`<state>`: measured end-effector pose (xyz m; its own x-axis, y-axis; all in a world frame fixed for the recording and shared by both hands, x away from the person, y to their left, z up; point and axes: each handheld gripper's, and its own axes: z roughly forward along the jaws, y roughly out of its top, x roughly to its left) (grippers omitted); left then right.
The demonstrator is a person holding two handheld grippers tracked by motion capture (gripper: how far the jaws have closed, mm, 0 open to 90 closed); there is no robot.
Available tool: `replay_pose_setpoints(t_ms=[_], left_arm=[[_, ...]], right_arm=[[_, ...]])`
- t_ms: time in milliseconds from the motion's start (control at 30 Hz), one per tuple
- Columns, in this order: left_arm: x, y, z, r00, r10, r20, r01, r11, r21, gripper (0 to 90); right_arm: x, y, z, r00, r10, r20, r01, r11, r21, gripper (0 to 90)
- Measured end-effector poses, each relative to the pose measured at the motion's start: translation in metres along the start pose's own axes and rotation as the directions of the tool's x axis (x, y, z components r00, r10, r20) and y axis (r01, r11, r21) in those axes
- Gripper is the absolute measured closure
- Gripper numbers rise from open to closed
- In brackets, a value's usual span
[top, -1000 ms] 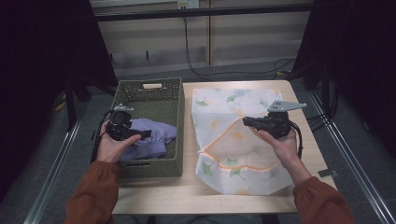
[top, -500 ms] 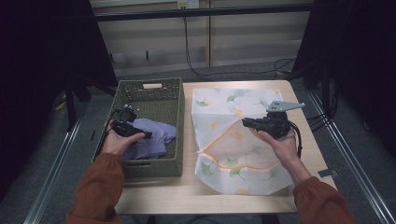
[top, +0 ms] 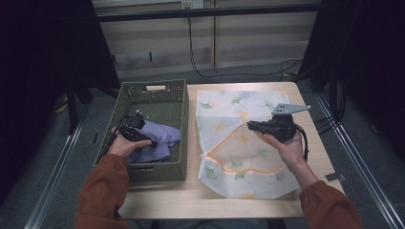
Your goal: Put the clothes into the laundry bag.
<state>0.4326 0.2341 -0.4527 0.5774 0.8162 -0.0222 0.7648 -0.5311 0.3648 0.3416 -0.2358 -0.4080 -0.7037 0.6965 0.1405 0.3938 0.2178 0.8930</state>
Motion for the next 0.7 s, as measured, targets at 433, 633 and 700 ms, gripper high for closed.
replay_pose_setpoints(t_ms=[433, 633, 700], left_arm=[[0.002, -0.002, 0.014, 0.9999, -0.011, -0.001, 0.011, 0.9990, 0.042, 1.1], [0.003, -0.004, 0.019, 0.9999, 0.012, -0.011, -0.011, 0.9968, 0.079, 0.3], [0.002, -0.005, 0.021, 1.0000, 0.002, -0.004, -0.001, 0.9968, 0.080, 0.3]], right_arm=[[0.000, 0.000, 0.000, 1.0000, -0.002, -0.001, 0.002, 1.000, 0.003, 89.7], [0.000, 0.000, 0.001, 1.0000, -0.004, -0.004, 0.004, 1.000, 0.005, 89.7], [0.000, -0.001, 0.001, 1.0000, -0.004, -0.004, 0.004, 1.000, 0.006, 89.7]])
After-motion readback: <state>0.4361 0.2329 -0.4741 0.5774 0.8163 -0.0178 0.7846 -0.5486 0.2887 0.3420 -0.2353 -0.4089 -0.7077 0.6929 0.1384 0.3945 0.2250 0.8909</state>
